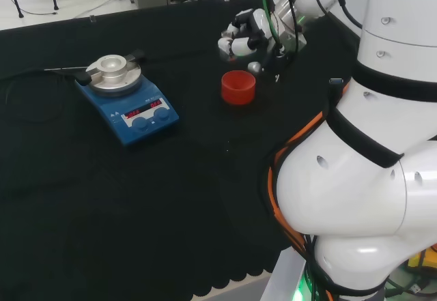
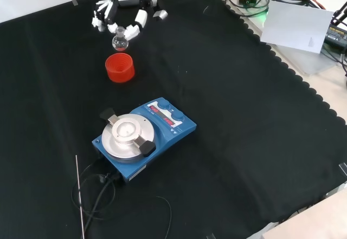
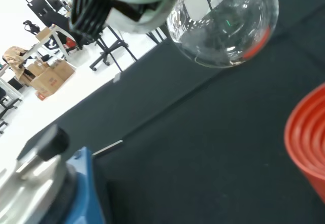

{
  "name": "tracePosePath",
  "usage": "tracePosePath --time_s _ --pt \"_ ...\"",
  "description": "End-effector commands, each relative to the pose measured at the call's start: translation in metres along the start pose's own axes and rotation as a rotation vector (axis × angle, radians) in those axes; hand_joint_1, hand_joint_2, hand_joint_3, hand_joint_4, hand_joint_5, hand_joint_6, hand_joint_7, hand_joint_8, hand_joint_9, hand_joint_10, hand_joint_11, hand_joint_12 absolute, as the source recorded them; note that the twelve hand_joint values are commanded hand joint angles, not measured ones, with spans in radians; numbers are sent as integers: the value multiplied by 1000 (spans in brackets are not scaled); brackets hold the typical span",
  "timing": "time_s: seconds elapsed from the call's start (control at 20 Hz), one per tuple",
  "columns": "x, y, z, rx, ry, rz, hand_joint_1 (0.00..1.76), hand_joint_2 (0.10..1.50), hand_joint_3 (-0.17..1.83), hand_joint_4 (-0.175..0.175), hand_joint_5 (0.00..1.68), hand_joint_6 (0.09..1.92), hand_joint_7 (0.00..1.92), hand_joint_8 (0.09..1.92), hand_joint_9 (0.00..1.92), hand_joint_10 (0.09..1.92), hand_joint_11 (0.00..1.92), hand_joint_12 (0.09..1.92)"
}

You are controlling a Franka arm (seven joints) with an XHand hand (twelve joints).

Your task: Place the round-bottom flask on the heater.

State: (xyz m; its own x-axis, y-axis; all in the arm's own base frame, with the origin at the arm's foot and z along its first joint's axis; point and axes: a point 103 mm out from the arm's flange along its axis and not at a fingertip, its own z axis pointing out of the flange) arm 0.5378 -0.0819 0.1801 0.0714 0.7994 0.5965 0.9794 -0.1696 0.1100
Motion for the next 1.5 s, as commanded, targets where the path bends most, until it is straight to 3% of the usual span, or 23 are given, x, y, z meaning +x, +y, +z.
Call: tracePosePath --time_s 0.05,0.85,1.5 --pt "22 -4 -1 16 5 -22 1089 626 917 147 1077 1139 480 570 675 548 74 1412" --pt "92 26 27 94 35 -127 1089 622 927 143 1077 1146 483 571 676 548 74 1411" --pt "153 50 66 179 55 -219 1090 618 933 141 1078 1148 484 572 675 548 74 1411"
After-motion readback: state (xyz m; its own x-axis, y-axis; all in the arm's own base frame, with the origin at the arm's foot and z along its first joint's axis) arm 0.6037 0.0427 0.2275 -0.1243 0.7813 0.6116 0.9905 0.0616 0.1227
